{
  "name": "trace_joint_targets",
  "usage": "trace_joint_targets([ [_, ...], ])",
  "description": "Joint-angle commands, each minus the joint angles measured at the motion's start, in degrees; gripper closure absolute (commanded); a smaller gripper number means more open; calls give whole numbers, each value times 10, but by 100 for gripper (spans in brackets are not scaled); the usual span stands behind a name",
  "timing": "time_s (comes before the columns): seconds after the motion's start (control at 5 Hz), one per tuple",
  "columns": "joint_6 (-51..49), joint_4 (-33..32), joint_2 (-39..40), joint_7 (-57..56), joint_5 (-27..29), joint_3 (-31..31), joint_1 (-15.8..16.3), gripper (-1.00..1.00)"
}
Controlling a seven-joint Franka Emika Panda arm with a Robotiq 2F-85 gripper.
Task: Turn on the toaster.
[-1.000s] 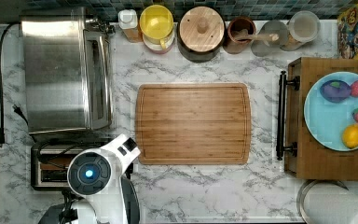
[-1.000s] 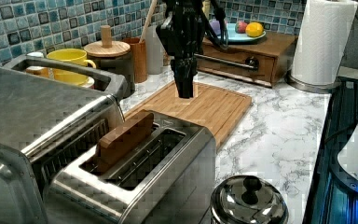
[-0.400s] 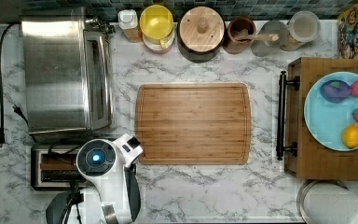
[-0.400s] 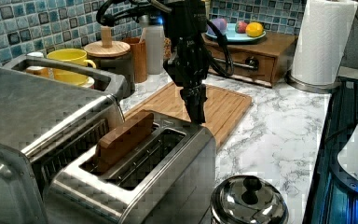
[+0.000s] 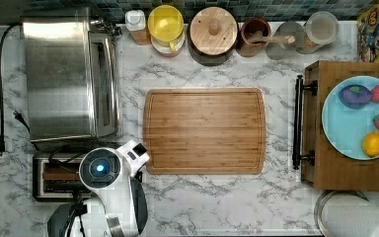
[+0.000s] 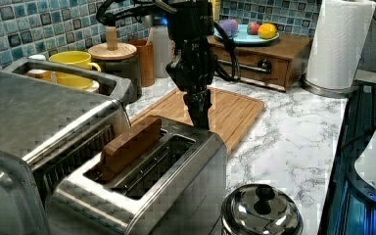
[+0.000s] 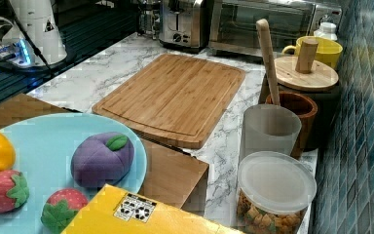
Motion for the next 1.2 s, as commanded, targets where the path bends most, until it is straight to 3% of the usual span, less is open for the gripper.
trace_joint_targets([
  [0.2, 22, 44, 64, 25, -21, 10, 0, 100],
  [0.6, 46, 25, 69, 17, -1, -2, -6, 100],
  [0.8, 47, 21, 91, 33, -15, 31, -43, 100],
  [1.0, 56, 12, 113, 33, -11, 1, -25, 100],
  [1.2, 65, 9, 150, 23, -3, -8, -26, 100],
])
